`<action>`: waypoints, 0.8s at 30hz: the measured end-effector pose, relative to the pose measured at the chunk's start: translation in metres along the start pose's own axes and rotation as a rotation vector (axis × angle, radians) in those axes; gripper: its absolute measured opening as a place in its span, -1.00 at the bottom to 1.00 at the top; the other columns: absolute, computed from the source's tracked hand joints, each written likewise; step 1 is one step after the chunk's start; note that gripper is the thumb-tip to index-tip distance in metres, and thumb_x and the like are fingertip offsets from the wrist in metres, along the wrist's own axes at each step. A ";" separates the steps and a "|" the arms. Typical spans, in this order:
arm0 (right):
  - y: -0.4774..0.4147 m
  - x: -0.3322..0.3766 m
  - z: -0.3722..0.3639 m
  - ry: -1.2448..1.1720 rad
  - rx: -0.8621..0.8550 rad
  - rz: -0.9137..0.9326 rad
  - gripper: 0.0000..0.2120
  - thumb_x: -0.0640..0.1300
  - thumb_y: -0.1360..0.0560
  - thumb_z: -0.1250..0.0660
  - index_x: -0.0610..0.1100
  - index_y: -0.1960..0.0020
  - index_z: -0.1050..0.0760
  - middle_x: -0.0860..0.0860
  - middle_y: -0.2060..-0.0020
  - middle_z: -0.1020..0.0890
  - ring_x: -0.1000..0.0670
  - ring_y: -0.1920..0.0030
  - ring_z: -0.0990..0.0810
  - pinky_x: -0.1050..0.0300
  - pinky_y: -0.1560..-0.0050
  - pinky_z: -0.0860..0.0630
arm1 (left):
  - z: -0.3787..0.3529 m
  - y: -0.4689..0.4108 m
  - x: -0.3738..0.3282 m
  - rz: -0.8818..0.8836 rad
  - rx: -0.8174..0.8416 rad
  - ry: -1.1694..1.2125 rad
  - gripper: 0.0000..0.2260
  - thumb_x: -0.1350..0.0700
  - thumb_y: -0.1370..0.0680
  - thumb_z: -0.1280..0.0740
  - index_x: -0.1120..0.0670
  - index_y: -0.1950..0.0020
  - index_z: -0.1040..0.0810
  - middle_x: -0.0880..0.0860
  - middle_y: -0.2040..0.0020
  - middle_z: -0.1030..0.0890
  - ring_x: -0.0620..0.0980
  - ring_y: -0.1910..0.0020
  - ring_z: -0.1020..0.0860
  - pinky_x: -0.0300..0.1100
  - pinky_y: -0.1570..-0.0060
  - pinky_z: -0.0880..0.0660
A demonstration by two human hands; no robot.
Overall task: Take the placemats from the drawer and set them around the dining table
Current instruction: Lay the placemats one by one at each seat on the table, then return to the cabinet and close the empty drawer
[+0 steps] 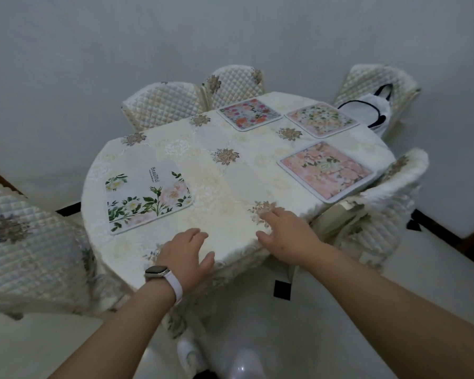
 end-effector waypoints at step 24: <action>0.226 -0.105 0.049 -0.071 -0.174 -0.318 -0.53 0.17 -0.57 -0.13 -0.01 -0.40 -0.39 -0.02 -0.29 -0.46 -0.11 -0.27 -0.43 -0.04 -0.23 -0.39 | 0.007 0.080 -0.193 -0.459 0.054 -0.078 -0.51 -0.20 -0.46 -0.15 0.06 -0.21 -0.56 0.09 -0.16 -0.60 0.14 -0.02 -0.59 -0.03 0.10 -0.58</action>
Point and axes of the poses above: each hand's wrist, its own y-axis away from the middle knuckle, its own z-axis out of the back of the hand, x = y × z, the point moved 10 cm from there along -y, towards the middle knuckle
